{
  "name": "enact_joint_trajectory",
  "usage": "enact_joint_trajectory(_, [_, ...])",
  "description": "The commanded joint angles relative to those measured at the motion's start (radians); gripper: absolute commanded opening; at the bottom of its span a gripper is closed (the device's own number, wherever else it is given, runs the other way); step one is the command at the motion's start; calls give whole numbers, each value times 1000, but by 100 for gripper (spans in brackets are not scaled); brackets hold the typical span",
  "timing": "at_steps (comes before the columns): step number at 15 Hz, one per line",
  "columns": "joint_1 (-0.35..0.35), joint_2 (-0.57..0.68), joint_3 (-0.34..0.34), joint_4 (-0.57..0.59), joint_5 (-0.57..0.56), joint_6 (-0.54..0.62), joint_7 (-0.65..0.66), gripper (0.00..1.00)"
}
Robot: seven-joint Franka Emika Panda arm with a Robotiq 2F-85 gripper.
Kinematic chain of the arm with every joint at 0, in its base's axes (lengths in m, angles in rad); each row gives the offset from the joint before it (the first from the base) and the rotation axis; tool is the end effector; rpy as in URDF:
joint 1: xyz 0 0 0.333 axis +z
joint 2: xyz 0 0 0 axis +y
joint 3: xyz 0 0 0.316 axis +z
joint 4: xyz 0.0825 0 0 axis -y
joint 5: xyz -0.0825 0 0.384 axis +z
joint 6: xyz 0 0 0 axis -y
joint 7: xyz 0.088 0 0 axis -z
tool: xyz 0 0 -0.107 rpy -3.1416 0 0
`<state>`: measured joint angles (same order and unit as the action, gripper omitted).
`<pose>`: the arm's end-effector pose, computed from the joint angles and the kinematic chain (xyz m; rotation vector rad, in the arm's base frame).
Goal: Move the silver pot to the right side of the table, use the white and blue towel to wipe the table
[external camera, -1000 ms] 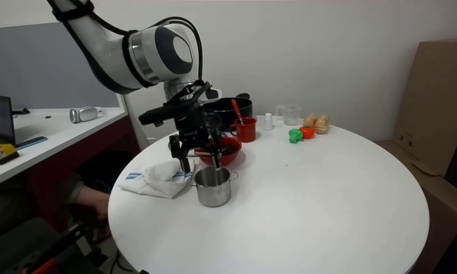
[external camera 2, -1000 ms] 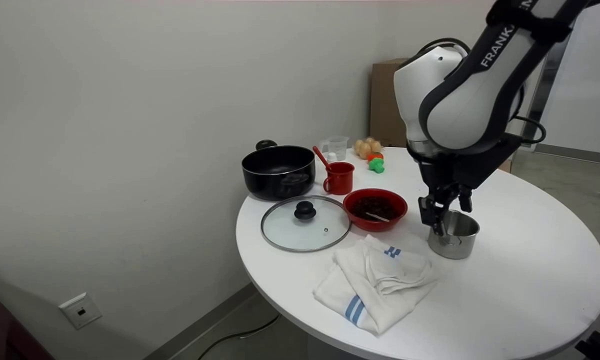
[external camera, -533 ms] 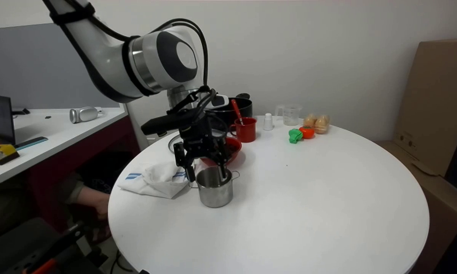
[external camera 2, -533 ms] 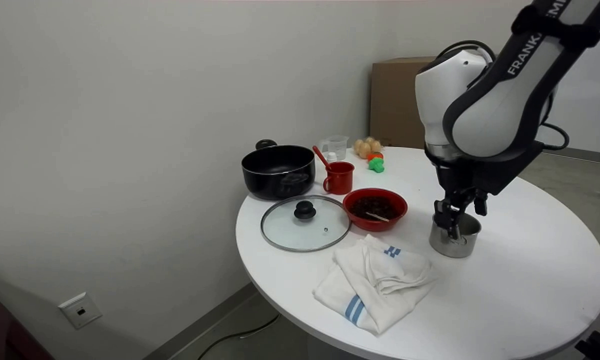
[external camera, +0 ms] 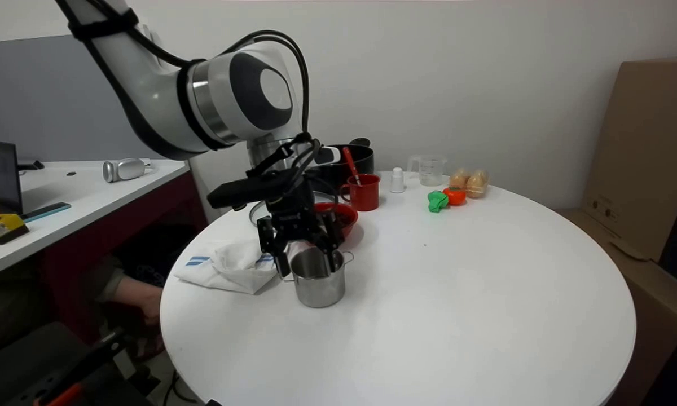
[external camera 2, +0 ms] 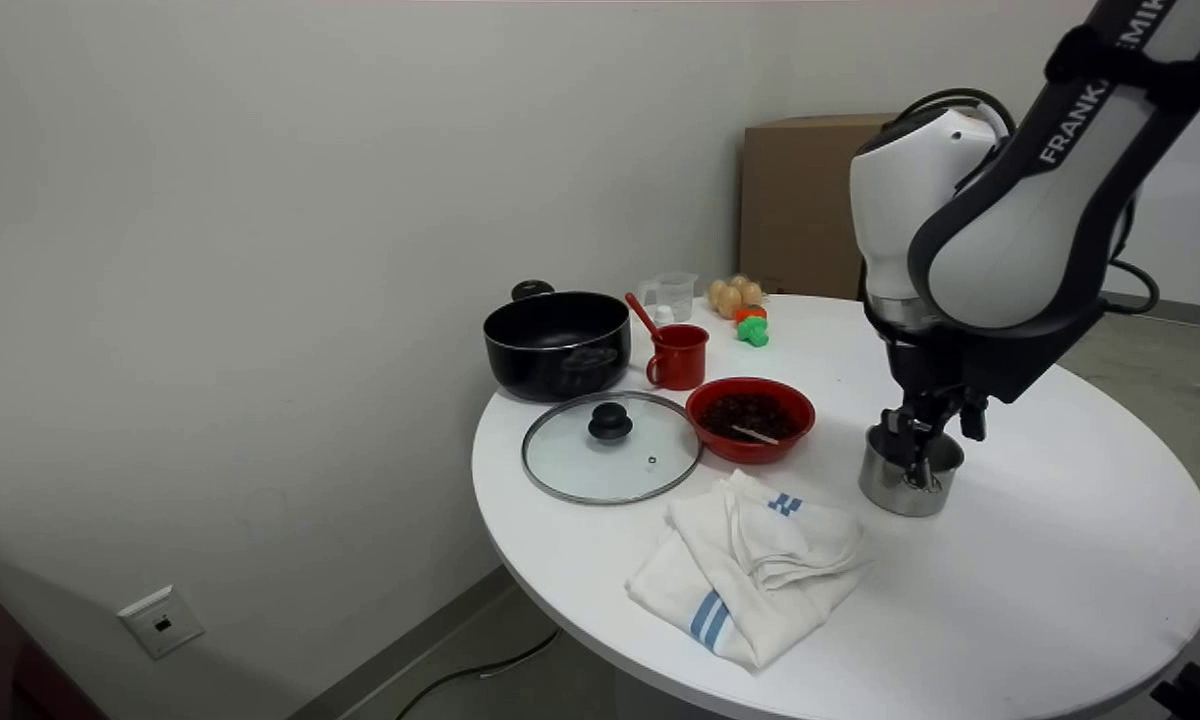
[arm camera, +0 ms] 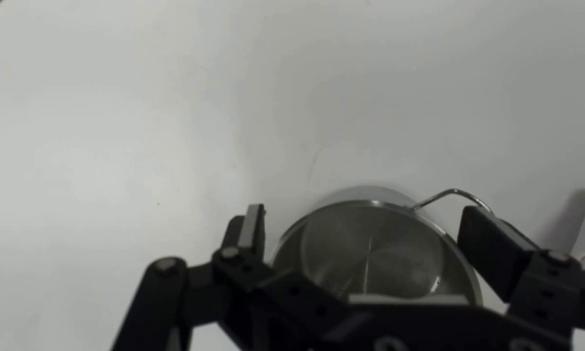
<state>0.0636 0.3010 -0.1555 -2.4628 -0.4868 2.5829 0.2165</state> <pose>0.4552 -0.0382 0.1633 2.8505 0.1900 -0.2376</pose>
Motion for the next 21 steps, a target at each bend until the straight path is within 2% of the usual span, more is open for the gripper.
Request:
enact_joint_trajectory(1, [6, -21, -10, -18, -29, 23, 12, 100])
enact_joint_trajectory(8, [-14, -30, 47, -26, -2, 81, -175, 100])
enact_joint_trajectory(13, [-62, -22, 99, -45, 76, 152, -356, 100])
enact_joint_trajectory(14, [-79, -23, 112, -53, 106, 165, -395, 75])
enact_joint_trajectory(15, [-92, -24, 121, -58, 130, 175, -427, 74])
enact_joint_trajectory(21, [-139, -38, 146, -73, 206, 197, -538, 28])
